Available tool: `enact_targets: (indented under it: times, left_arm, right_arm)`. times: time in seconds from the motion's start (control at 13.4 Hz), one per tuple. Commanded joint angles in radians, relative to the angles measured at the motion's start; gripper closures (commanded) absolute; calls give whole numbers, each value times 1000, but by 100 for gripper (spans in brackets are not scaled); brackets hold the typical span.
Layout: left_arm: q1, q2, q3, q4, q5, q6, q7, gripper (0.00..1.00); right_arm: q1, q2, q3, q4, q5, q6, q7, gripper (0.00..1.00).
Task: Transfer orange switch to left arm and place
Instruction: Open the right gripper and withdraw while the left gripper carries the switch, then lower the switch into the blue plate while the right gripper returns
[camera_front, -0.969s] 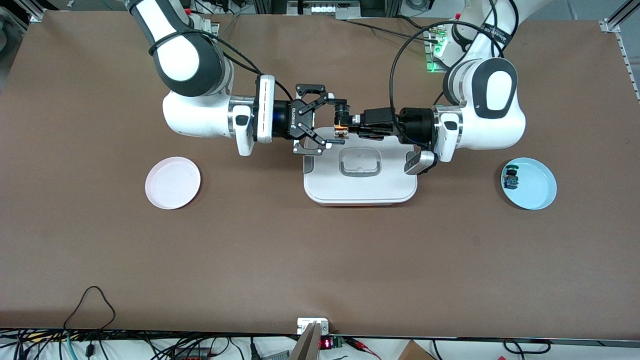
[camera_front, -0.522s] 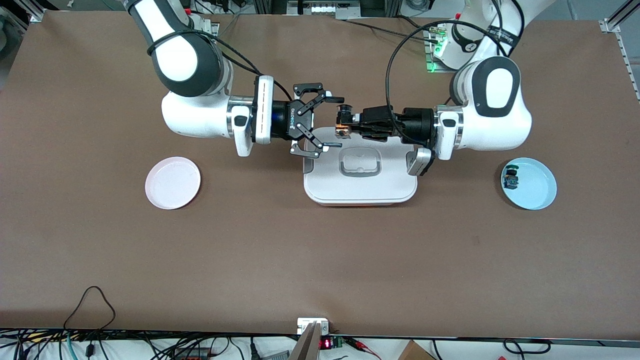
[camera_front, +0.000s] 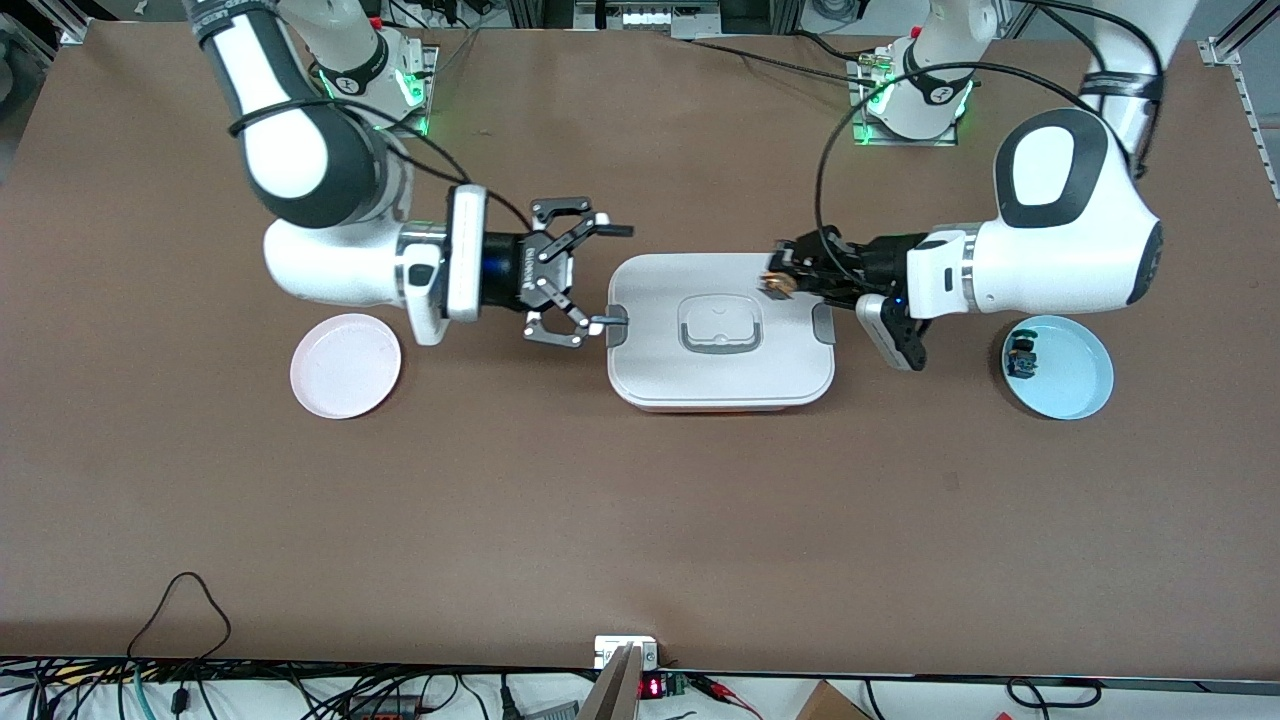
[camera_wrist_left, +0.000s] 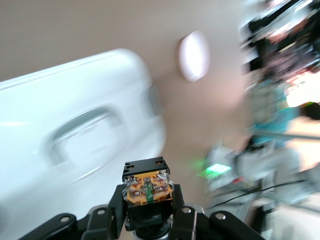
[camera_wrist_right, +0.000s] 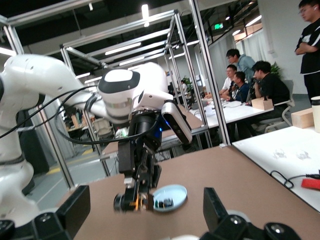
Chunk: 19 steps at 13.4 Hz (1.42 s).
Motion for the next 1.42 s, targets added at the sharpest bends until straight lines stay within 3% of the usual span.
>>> enact_targets:
  times: [0.0, 0.15, 0.52, 0.67, 1.04, 1.34]
  left_arm:
    - [8, 10, -6, 59, 262, -90, 44, 86]
    - [12, 27, -3, 72, 434, -124, 160, 86]
    - [63, 56, -3, 56, 844, -132, 451, 85]
    - [130, 78, -3, 43, 940, -164, 615, 84]
    - [271, 182, -3, 36, 1209, -87, 884, 83]
    - [368, 265, -3, 33, 1266, 60, 1082, 82]
  right_arm:
    - [-4, -29, -104, -34, -127, -118, 87, 0]
    - [-10, -37, -178, -30, -274, -167, 241, 0]
    - [-43, -78, -183, -28, -608, -169, 780, 0]
    - [-38, -94, -182, -30, -771, -183, 981, 0]
    - [-81, -118, -191, -19, -1039, -313, 1441, 0]
    - [-118, -135, -192, -7, -1325, -376, 1678, 0]
